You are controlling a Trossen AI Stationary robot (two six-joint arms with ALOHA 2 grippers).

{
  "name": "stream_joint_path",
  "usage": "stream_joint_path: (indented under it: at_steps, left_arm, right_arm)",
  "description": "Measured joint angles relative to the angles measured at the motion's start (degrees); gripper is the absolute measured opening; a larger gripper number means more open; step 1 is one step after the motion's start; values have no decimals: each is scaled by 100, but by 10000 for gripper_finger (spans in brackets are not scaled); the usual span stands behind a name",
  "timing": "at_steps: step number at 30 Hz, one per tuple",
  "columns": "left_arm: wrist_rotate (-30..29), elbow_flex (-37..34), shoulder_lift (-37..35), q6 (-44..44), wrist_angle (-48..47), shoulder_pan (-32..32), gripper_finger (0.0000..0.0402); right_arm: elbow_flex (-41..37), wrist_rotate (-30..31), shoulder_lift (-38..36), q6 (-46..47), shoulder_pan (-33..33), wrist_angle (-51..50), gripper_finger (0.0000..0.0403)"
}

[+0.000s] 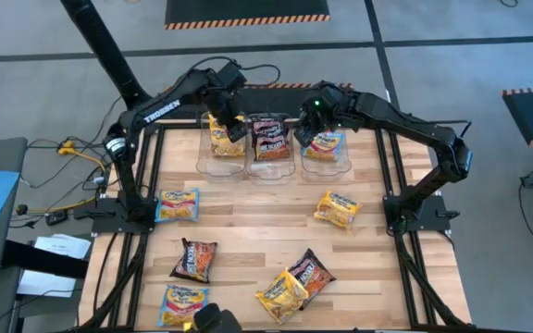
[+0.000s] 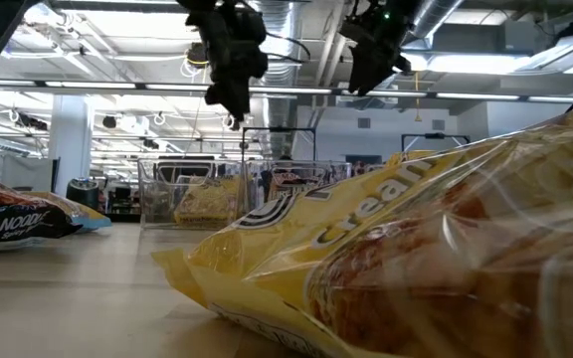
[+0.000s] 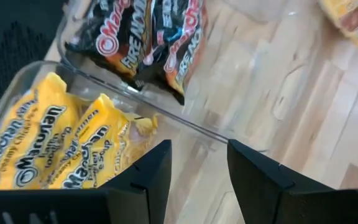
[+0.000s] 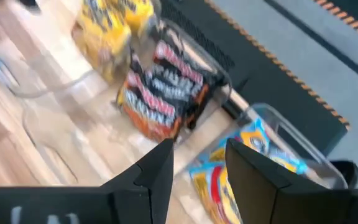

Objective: Sort Maruchan noodles
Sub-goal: Put the yellow noodle pack in the left transparent bin

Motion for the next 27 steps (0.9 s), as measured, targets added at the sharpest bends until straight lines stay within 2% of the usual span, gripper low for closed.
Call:
stream_joint_path:
  at_steps: [8, 14, 27]
  left_arm:
    - [-14, -17, -536, -81, -319, -2, 142]
    - [2, -17, -893, -223, -509, -25, 142]
    - [-8, -21, -1495, -336, -868, -586, 142]
  right_arm:
    - [0, -56, -2, 249, 0, -1284, 170]
    - [0, -604, -4, 494, 106, -2145, 170]
    - [0, -741, -7, 1403, 1139, -3428, 170]
